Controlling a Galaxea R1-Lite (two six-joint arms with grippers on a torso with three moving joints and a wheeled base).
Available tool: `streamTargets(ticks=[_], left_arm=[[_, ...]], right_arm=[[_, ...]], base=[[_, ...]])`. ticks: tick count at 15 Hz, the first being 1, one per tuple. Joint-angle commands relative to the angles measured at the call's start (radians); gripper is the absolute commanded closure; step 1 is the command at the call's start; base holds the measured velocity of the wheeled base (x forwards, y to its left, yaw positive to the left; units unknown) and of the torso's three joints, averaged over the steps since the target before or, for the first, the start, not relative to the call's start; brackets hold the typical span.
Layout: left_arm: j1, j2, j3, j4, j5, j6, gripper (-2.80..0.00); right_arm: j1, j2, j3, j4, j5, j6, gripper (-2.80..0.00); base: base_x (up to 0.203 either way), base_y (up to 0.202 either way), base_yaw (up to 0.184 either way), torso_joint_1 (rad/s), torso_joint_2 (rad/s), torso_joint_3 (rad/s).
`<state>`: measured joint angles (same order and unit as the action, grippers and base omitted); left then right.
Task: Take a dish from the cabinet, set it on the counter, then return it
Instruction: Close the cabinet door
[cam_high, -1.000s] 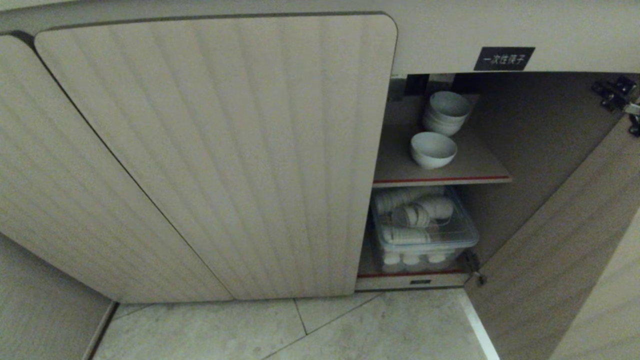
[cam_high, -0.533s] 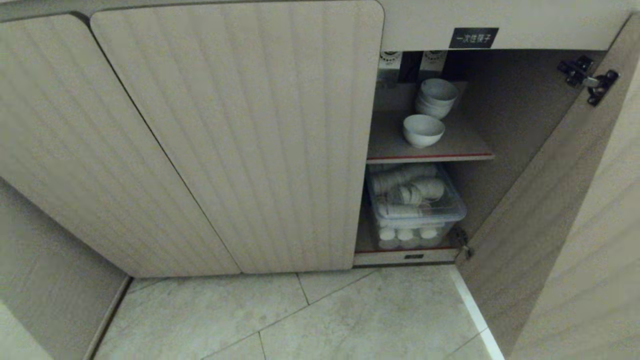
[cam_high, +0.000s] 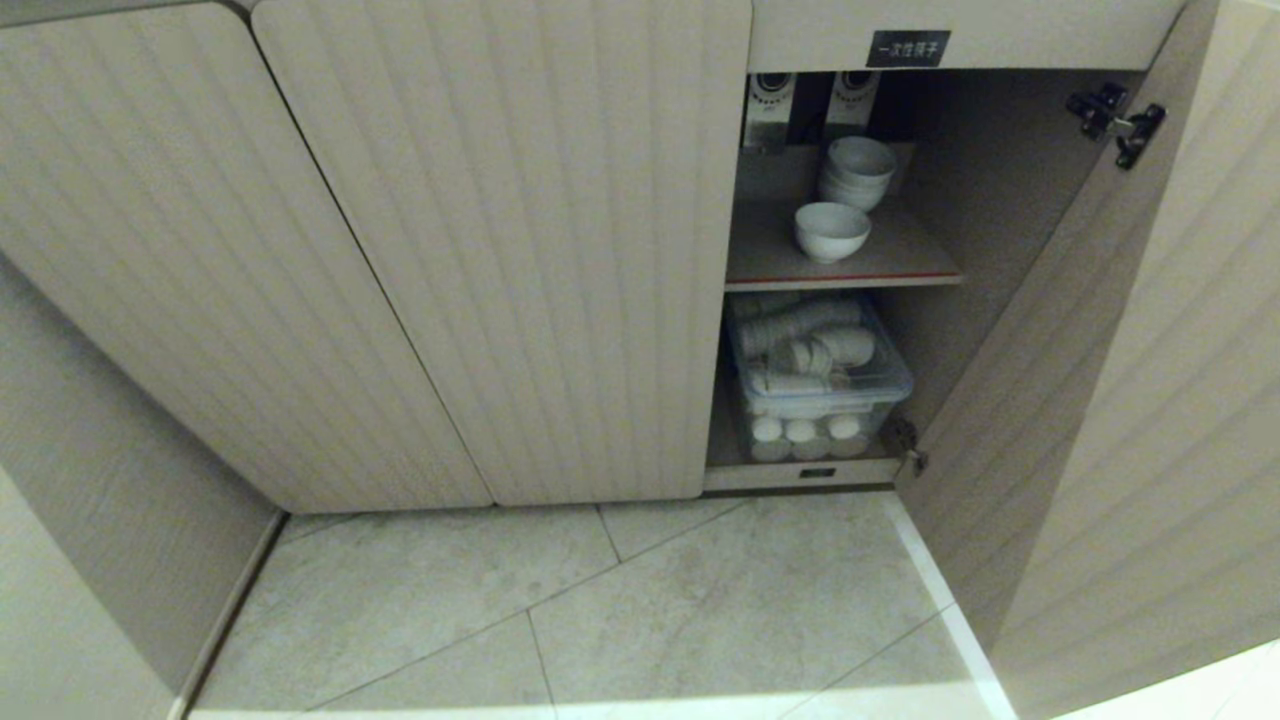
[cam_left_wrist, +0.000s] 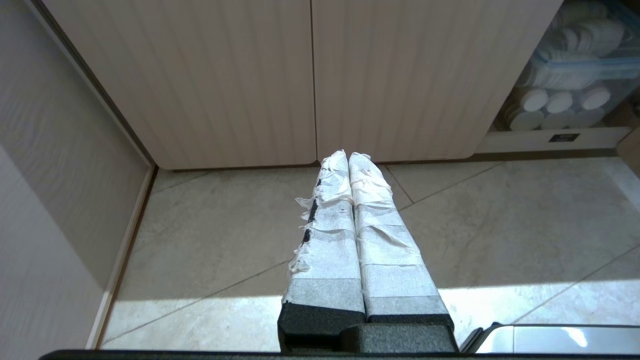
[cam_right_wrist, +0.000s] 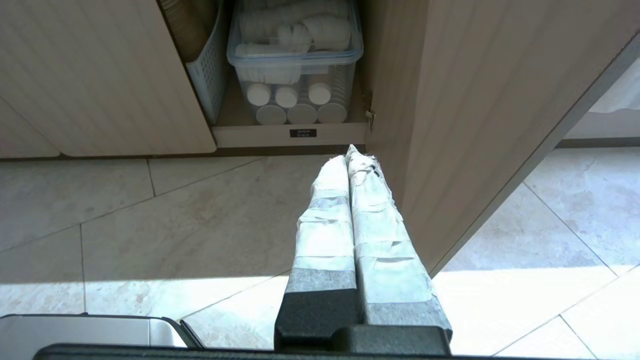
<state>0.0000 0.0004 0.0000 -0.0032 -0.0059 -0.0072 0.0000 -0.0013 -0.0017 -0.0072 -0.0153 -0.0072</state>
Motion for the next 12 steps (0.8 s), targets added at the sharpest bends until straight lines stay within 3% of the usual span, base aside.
streamTargets(ticks=[1,12], left_arm=[[0.0,0.0,0.0,0.0,0.0,0.0,0.0],[0.0,0.0,0.0,0.0,0.0,0.001,0.0]], right_arm=[[0.0,0.001,0.0,0.0,0.0,0.0,0.0],[0.0,0.001,0.0,0.003,-0.002,-0.002,0.0]], base=[[0.0,0.0,0.0,0.0,0.0,0.0],[0.0,0.0,0.0,0.0,0.0,0.0]])
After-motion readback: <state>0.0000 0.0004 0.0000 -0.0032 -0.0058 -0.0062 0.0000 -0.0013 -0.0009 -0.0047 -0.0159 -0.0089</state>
